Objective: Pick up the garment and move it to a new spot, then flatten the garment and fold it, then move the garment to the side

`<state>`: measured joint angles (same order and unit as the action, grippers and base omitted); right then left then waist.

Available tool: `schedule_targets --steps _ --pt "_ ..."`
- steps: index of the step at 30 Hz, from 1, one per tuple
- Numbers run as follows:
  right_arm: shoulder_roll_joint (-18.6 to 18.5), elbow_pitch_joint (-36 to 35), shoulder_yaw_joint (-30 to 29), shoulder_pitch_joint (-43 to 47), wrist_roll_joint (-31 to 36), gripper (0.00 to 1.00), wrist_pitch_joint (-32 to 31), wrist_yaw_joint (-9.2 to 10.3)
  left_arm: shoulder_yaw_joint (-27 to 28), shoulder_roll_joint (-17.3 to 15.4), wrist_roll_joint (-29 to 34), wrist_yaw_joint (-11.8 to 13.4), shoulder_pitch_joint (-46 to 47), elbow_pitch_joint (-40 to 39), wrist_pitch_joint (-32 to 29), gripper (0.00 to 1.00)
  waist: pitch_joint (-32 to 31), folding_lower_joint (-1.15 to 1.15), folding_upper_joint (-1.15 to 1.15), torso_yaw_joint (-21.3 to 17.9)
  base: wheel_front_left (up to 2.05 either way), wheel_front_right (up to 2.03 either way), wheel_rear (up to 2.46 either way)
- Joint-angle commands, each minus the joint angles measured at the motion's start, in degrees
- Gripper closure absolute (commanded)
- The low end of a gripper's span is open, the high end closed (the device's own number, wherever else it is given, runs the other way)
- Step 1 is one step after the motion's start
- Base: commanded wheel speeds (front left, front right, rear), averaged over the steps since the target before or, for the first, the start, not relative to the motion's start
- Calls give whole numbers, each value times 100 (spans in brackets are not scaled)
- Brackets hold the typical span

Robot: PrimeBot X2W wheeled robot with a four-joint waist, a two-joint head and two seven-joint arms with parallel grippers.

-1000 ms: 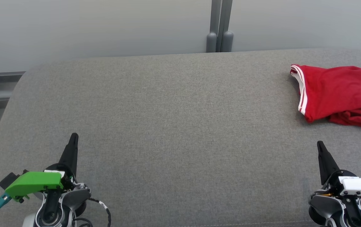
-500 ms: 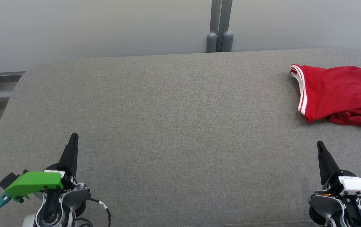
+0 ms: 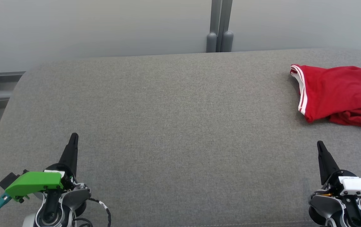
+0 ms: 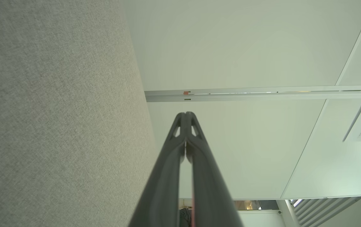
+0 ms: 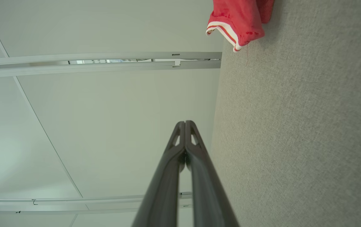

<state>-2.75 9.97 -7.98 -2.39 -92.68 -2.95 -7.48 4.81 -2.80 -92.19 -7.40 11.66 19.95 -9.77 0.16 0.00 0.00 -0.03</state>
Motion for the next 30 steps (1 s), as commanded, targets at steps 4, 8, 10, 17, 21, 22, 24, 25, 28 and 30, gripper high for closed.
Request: schedule_targets --steps 4,8,10,17,21,22,24,25,28,30 --pt "-24 -24 -10 46 -25 100 -5 -2 11 -2 2 -32 80 -22 -13 100 0 0 0 0 0 0 0" --pt "-24 -24 -10 46 -25 100 -5 -2 11 -2 2 -32 80 -22 -13 100 0 0 0 0 0 0 0" --pt "-24 -24 -10 46 -25 100 -5 -2 11 -2 2 -32 80 -22 -13 100 0 0 0 0 0 0 0" --pt "-24 -23 -10 46 -25 100 -5 -2 11 -2 2 -32 80 -21 -13 100 0 0 0 0 0 0 0" --pt "-24 -23 -10 46 -25 100 -5 -2 10 -2 2 -32 80 -21 -13 100 0 0 0 0 0 0 0" --pt "-24 -23 -10 46 -25 100 -5 -2 10 -2 2 -32 80 -21 -13 100 0 0 0 0 0 0 0" --pt "-24 -23 -10 46 -25 100 -5 -2 10 -2 2 -32 80 -21 -13 100 0 0 0 0 0 0 0" --pt "-24 -23 -10 46 -25 100 -5 -2 10 -2 2 -32 80 -21 -13 100 0 0 0 0 0 0 0" --pt "-24 -23 -10 46 -25 100 -5 -2 10 -2 2 -32 80 -21 -13 100 0 0 0 0 0 0 0" --pt "-24 -23 -10 46 -25 100 -5 -2 10 -2 2 -32 80 -21 -13 100 0 0 0 0 0 0 0"
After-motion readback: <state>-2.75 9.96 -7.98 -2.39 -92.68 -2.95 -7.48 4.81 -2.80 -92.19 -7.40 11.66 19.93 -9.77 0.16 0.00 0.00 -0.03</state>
